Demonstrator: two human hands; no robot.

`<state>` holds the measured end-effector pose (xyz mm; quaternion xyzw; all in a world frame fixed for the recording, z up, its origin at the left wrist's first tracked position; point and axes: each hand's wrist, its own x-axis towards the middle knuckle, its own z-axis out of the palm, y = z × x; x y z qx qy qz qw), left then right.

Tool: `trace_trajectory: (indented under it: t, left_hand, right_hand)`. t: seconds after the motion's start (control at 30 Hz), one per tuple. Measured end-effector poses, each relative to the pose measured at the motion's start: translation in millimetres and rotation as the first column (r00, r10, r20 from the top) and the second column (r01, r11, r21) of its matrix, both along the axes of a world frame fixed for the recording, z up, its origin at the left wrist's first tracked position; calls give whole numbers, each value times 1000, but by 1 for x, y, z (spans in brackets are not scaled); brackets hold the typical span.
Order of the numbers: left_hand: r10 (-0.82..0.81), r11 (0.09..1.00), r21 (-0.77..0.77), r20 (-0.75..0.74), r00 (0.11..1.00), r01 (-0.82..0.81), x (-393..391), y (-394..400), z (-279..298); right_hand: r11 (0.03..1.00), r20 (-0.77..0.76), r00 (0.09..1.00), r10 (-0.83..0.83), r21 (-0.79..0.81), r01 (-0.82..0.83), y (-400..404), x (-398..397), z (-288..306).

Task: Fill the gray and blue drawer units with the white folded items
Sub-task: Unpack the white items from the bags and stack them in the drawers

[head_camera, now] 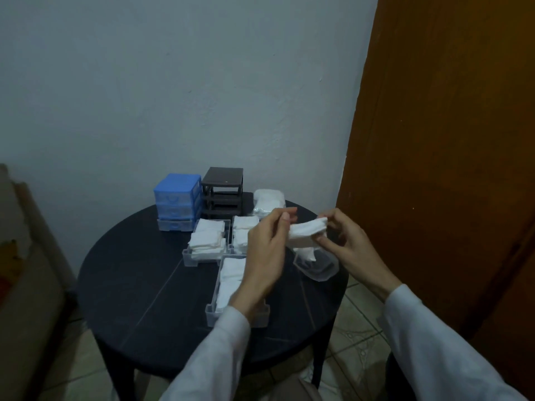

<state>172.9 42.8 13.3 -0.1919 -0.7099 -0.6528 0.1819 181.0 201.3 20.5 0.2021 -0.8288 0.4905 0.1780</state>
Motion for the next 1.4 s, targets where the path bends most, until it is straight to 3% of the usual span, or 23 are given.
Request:
trace_trajectory:
  t: [0.13,0.3,0.47,0.57,0.67,1.0,1.23,1.33,1.4]
  left_hand:
    - [-149,984,-90,50,987,154,0,-20,8]
    - [-122,992,39,44,991,121,5,-30,14]
    - [6,997,83,34,999,-9,3,-37,9]
    - [88,992,90,23,996,-90,0,-46,5]
    - [129,986,105,19,992,-130,0,-53,2]
    - [212,976,23,100,972,-215,-5,-80,-9]
    - [253,966,-14,253,934,-258,-22,-126,-23]
    - [288,953,7,285,914,-302,-27,-141,-29]
    - [278,953,29,312,908,-302,-29,-148,-33]
  right_hand:
    - [1000,-38,999,-20,-13,19,-12,-1,8]
    - [983,-211,960,-183,-41,178,-32,-4,8]
    - [995,-69,995,-70,-82,65,-51,-12,-3]
    - [978,33,999,39,-207,-31,-64,-15,-5]
    - [966,45,996,79,-248,-66,-75,-14,-4]
    - [976,75,993,94,-202,-77,-95,-24,-13]
    - [985,286,954,95,-163,-49,-94,-49,-22]
    - [979,413,891,187,-153,-135,-92,-64,-26]
    - [974,473,854,216,-49,-219,-91,-73,-28]
